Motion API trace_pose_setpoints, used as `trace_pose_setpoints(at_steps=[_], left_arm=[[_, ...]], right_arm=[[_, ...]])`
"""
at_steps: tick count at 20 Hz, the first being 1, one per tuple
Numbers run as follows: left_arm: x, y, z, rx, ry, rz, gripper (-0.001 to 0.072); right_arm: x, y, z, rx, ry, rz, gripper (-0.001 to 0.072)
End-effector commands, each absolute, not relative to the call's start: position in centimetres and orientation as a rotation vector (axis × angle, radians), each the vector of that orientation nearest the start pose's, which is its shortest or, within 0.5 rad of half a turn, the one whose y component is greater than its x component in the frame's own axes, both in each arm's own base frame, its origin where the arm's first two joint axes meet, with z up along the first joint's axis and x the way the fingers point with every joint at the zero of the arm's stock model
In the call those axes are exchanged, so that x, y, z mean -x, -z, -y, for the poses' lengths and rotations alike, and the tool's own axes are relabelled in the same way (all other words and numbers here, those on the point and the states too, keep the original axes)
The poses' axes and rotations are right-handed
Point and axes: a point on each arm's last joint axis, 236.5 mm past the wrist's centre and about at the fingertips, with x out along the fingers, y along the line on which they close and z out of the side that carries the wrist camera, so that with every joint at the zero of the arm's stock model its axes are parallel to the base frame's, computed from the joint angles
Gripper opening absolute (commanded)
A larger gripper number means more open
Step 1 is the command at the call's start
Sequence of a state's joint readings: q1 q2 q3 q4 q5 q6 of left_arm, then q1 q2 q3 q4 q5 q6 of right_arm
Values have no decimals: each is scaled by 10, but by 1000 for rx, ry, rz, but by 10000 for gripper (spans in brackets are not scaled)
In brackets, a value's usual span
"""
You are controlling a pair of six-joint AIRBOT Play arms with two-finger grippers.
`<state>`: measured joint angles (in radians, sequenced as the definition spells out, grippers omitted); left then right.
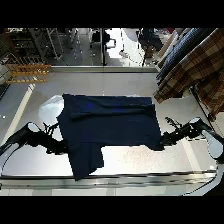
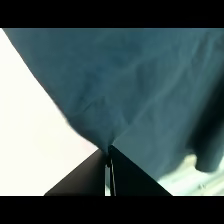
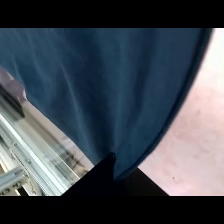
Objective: Fold the clothes and pants, and hang the long-sleeved shirts on hangers.
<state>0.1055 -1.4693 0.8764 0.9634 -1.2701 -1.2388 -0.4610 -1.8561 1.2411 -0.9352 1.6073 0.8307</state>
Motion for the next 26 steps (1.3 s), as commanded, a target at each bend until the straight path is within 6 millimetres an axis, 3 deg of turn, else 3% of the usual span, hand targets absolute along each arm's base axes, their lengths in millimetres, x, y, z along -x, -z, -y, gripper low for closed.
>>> trace_pose_setpoints(at_steps=[1,4,7,9,10,13,16,18,21,22,24,25,26], left_arm=[[-272,67,100,521,541,-1663,14],[-275,10,103,632,650,-1525,13],[-278,-67,116,828,902,-1309,14],[-318,-96,106,958,901,-1088,14],[-342,-100,94,1002,848,-1008,13],[-418,-80,59,1094,634,-870,13],[-489,-63,37,1233,494,-730,14],[-524,-40,39,1232,455,-733,14],[-561,-16,63,1230,485,-757,16],[-569,-9,69,1240,497,-763,71],[-570,0,76,1250,516,-787,375],[-564,-2,76,1249,545,-799,387],[-555,-11,75,1245,595,-813,387]], right_arm=[[-315,71,-4,-583,-818,-1566,18],[-321,17,-1,-457,-768,-1456,18],[-330,-26,2,-394,-664,-1350,18],[-357,-43,3,-392,-582,-1251,17],[-379,-46,4,-391,-525,-1201,17],[-461,-47,12,-391,-347,-1026,17],[-534,-35,27,-443,-223,-921,17],[-569,-12,26,-460,-219,-916,18],[-604,35,9,-445,-244,-941,19],[-609,48,3,-446,-251,-953,42],[-604,61,-1,-438,-274,-999,495],[-593,63,6,-424,-283,-1037,574],[-581,66,18,-422,-281,-1079,573]])
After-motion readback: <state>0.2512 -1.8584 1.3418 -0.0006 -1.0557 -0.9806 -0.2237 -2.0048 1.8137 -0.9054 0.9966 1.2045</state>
